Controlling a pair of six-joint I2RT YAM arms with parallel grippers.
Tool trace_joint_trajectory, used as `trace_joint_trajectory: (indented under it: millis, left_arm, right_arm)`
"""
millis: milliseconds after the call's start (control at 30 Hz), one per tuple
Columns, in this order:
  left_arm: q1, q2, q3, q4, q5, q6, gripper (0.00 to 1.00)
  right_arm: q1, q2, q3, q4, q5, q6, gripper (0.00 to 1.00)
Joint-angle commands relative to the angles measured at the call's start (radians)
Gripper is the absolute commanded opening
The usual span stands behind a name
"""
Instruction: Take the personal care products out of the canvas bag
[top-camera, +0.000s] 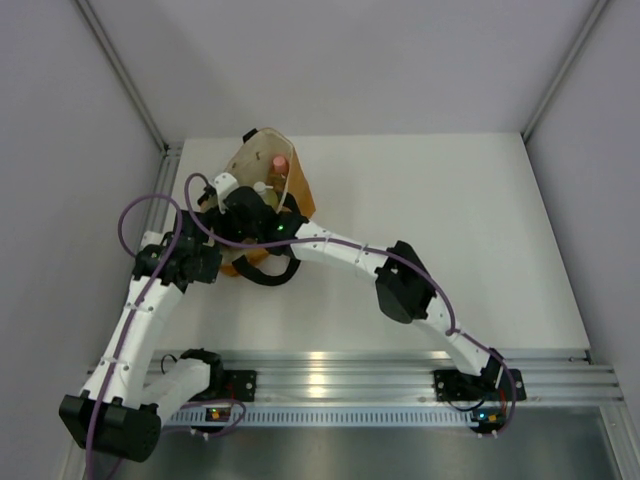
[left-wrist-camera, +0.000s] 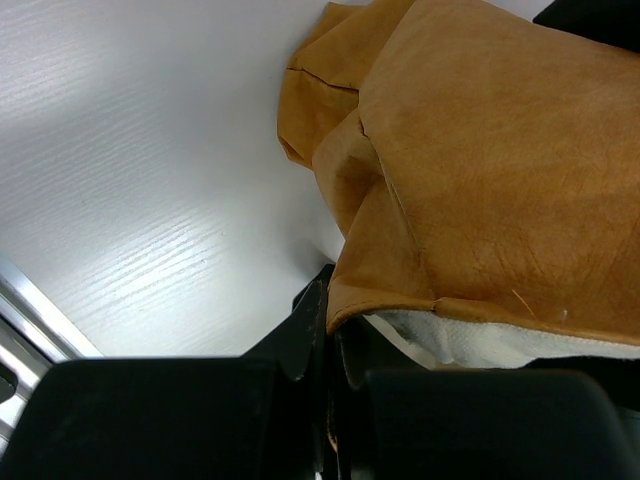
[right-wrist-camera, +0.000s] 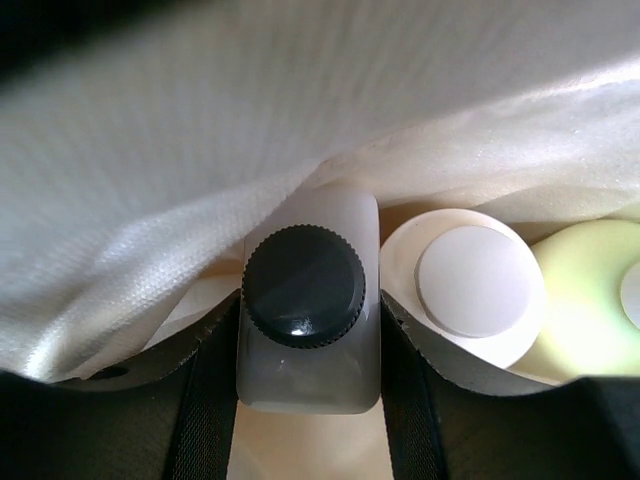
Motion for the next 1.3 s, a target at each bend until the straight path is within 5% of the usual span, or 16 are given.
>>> trace_joint_trajectory:
  millis: [0,1267]
  left_arm:
    - [0.005,-0.008,0.006,-0.068,0.003,-0.024,0.00]
    - [0.005,0.116,0.130,-0.068,-0.041,0.022,0.00]
  right_arm:
    - [0.002,-0.201,0.076,0.109,0.015,0.033,0.00]
    - [-0.102,-0.609,0.027,0.050,0.083,-0.105,0.00]
